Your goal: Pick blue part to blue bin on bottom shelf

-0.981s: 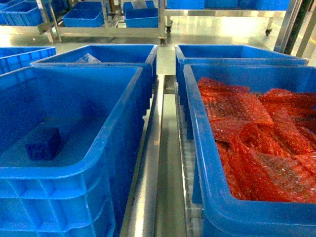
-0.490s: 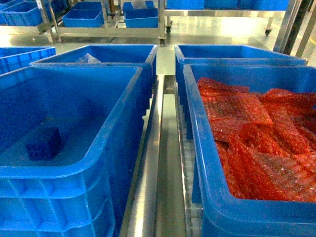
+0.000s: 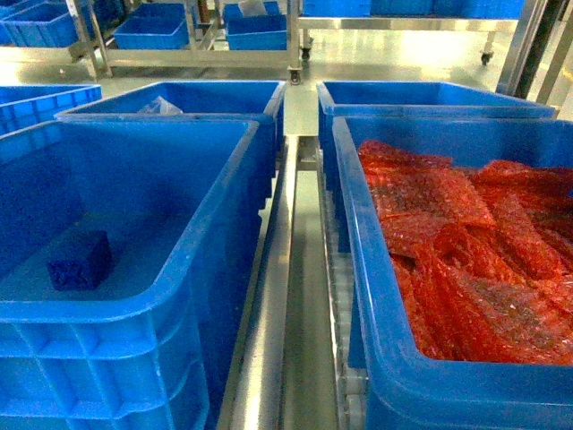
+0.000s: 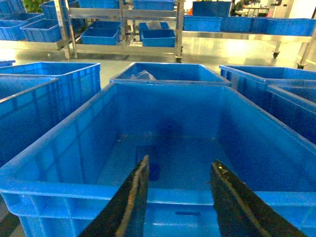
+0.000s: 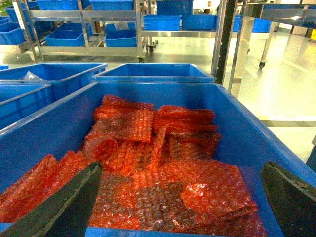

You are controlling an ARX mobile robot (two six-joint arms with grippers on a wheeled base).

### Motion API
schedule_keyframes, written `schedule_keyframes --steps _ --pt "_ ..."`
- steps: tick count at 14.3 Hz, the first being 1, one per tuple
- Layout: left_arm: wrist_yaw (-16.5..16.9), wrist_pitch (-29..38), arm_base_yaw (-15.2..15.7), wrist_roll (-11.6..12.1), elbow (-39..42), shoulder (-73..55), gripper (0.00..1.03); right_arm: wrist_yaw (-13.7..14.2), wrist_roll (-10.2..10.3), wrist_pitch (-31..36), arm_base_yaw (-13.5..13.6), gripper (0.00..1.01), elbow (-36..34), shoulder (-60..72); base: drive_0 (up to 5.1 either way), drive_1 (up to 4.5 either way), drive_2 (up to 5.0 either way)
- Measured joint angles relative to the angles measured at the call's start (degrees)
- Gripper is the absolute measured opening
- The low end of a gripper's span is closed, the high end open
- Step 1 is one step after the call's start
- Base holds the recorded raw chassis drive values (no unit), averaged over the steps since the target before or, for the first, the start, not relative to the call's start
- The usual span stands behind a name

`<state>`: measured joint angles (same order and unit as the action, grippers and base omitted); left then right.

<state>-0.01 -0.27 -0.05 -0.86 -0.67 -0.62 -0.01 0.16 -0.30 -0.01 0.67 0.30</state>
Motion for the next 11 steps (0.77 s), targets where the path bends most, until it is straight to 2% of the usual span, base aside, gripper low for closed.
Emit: schedule_keyframes --steps 2,3,5,6,11 --pt "0.0 0.02 0.0 0.0 0.0 0.0 0.55 0.0 0.0 0.0 0.0 0.98 0.0 0.0 0.0 0.0 0.0" --pt "0.0 0.02 0.0 0.0 -0.02 0.0 0.73 0.0 0.0 0.0 0.0 0.98 0.0 0.0 0.0 0.0 0.0" --pt "-0.02 0.0 0.0 0.07 -0.02 0.0 1.0 0.0 -0.02 0.0 0.0 0.98 0.0 0.0 0.0 0.0 0.0" --pt "-0.02 0.02 0.0 0.04 -0.02 0.0 0.97 0.0 0.0 0.0 0.0 0.98 0.0 0.0 0.0 0.0 0.0" --pt "-0.02 0.02 0.0 0.07 0.0 0.0 0.98 0.0 0.0 0.0 0.0 0.98 0.0 0.0 0.0 0.0 0.0"
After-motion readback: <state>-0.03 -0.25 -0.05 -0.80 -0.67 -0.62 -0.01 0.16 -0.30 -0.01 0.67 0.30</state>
